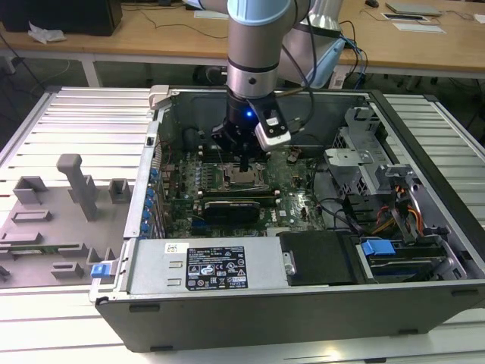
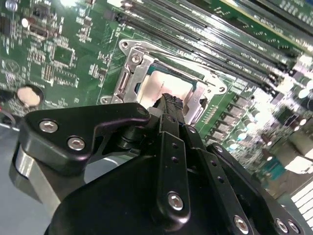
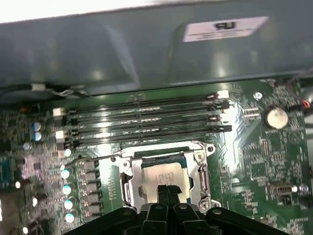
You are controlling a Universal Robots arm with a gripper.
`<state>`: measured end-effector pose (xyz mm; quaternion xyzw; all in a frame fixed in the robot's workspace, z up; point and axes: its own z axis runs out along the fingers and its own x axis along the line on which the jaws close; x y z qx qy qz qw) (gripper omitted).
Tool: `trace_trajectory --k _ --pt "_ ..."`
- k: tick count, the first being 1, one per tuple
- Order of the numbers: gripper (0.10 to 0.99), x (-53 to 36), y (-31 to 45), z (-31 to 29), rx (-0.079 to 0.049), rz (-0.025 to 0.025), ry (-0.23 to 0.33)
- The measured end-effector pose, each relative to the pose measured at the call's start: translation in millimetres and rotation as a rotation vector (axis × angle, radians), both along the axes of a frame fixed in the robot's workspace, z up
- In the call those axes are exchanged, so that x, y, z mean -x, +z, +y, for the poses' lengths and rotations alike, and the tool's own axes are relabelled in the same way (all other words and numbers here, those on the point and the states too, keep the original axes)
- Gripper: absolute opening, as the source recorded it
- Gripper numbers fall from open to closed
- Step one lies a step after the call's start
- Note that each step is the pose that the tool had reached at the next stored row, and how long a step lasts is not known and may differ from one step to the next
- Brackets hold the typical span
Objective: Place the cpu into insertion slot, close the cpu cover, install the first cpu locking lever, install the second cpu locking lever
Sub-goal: 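Close the cpu cover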
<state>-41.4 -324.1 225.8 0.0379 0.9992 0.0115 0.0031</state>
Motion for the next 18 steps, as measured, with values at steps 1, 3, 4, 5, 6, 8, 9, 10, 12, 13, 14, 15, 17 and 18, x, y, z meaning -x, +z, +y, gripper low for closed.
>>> trace_trajectory --k 1,3,4,5,6,8,9,10,12,13,14,15,17,18 --pt "0.106 0.0 -0.1 0.0 0.000 -0.0001 0.019" --pt "0.106 0.0 -0.3 0.0 0.000 0.0000 0.061" --pt "0.106 0.0 -0.4 0.1 0.003 -0.0005 0.071" --pt "0.106 0.3 -0.4 0.1 0.009 -0.0012 0.074" --pt "0.106 0.7 -0.4 0.0 0.016 -0.0020 0.075" --pt "0.106 2.0 -0.4 0.0 0.033 -0.0045 0.075" --pt "0.106 2.7 -0.4 0.0 0.039 -0.0062 0.075" --pt "0.106 4.3 -0.4 0.0 0.043 -0.0101 0.075" --pt "0.106 7.7 -0.7 0.0 0.044 -0.0181 0.076" --pt "0.106 9.5 -0.8 0.0 0.044 -0.0208 0.076" --pt "0.106 13.8 -1.5 0.0 0.044 -0.0260 0.077" --pt "0.106 16.9 -2.0 0.0 0.044 -0.0296 0.077" --pt "0.106 22.7 -3.6 0.0 0.044 -0.0394 0.078" --pt "0.106 25.3 -4.3 0.0 0.043 -0.0447 0.079"
